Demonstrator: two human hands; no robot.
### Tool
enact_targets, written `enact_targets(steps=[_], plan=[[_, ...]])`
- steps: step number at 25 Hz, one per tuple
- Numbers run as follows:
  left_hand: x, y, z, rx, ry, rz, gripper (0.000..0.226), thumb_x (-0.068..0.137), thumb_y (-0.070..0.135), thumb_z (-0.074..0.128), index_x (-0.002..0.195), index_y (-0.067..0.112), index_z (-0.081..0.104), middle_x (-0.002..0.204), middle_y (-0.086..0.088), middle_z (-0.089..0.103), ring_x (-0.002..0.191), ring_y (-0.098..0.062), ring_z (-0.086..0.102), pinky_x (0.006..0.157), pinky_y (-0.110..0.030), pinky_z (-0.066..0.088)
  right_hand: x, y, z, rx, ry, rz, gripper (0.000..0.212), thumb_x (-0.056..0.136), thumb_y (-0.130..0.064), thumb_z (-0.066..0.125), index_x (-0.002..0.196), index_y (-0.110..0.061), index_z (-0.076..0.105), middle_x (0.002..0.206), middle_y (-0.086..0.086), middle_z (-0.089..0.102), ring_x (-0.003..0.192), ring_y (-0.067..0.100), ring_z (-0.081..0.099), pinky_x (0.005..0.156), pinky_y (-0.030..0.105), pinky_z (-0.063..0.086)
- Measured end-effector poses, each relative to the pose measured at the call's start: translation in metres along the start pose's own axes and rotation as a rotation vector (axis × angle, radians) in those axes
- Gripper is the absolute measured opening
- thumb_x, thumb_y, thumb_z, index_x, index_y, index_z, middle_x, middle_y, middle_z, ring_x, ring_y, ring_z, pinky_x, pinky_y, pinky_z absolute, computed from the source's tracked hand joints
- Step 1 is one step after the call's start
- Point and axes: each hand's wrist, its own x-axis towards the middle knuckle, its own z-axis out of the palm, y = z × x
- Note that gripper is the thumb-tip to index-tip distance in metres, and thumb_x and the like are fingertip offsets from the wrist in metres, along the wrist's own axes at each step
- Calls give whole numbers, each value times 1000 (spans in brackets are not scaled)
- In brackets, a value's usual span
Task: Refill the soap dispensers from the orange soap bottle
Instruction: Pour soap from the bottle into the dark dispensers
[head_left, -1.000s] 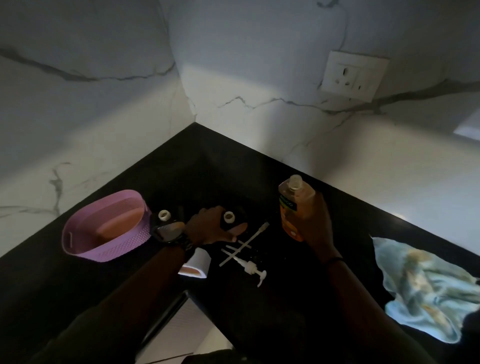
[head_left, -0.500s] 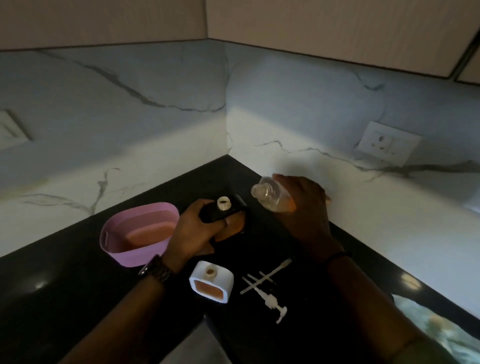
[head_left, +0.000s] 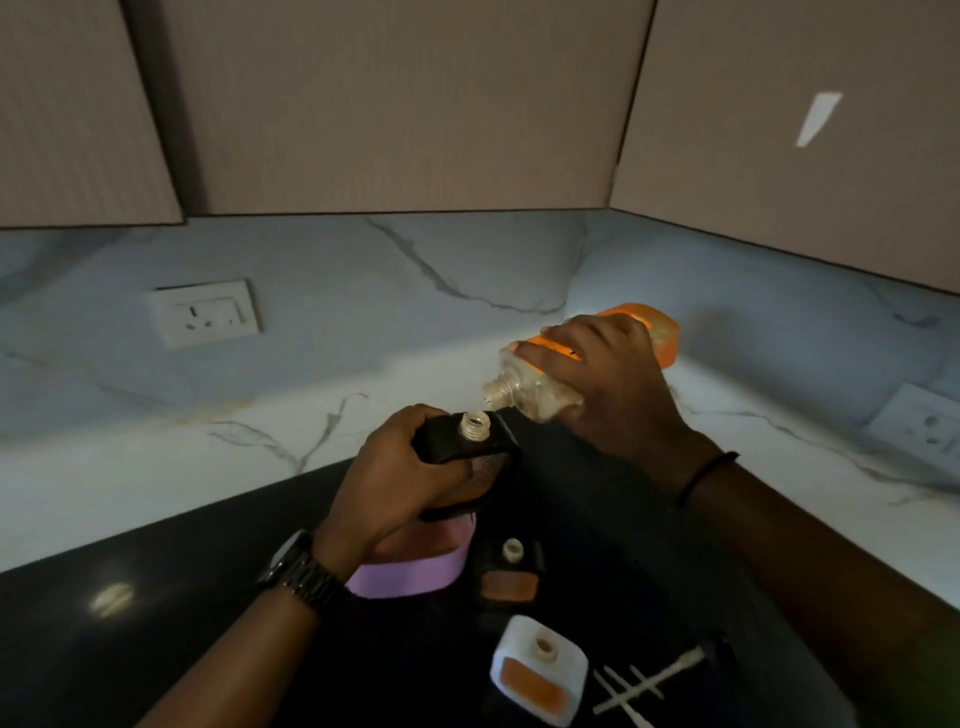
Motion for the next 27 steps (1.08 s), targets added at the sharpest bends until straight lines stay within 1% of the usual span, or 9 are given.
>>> enact_targets(steps=[2, 3, 6, 10, 16, 19, 23, 27], plan=[[4, -4, -13, 12, 22, 12, 46, 70, 42, 81, 112, 37, 61, 104, 19, 66, 93, 4, 62, 82, -31, 58, 15, -3, -3, -31, 13, -48, 62, 77, -36, 68, 137, -35, 53, 125, 1, 60, 116, 27, 52, 93, 46, 33], [5, -5, -19, 10, 32, 13, 45, 70, 41, 81, 111, 38, 62, 103, 20, 66, 92, 4, 62, 82, -32, 58, 22, -5, -4, -46, 12, -66, 63, 76, -34, 69, 137, -35, 53, 125, 1, 60, 116, 26, 52, 93, 46, 33], [8, -8, -32, 1, 44, 24, 48, 66, 47, 79, 109, 40, 62, 102, 22, 65, 93, 3, 62, 82, -34, 58, 40, -9, -9, -87, 14, -104, 66, 74, -32, 73, 136, -36, 52, 125, 0, 61, 115, 26, 53, 93, 46, 34], [13, -7, -40, -21, 37, 32, 52, 57, 57, 72, 106, 41, 62, 100, 21, 67, 93, 1, 64, 83, -39, 59, 53, -11, -22, -138, 21, -158, 65, 74, -28, 73, 136, -34, 53, 124, 2, 61, 114, 28, 54, 92, 47, 33], [22, 4, -35, -73, 16, 40, 47, 55, 54, 73, 99, 43, 62, 96, 19, 69, 88, -1, 66, 81, -42, 60, 62, -2, -41, -199, 10, -210, 65, 73, -25, 73, 135, -33, 54, 123, 4, 61, 113, 30, 55, 93, 50, 32], [26, 10, -29, -93, -4, 54, 44, 58, 52, 74, 99, 42, 63, 97, 18, 69, 88, 0, 66, 82, -41, 60, 62, 3, -50, -235, 5, -229, 63, 75, -26, 71, 135, -33, 54, 122, 4, 62, 113, 31, 55, 93, 49, 32], [28, 15, -22, -110, -25, 78, 47, 56, 55, 72, 100, 39, 64, 97, 17, 69, 88, -1, 66, 82, -40, 59, 58, 9, -58, -243, -5, -245, 58, 78, -27, 64, 135, -33, 54, 121, 5, 62, 114, 32, 55, 93, 49, 30], [28, 19, -18, -121, -53, 94, 45, 59, 52, 72, 101, 39, 64, 98, 16, 68, 88, 1, 64, 82, -38, 59, 55, 13, -64, -260, -16, -265, 64, 74, -28, 71, 136, -32, 54, 122, 7, 62, 115, 34, 56, 94, 50, 29]])
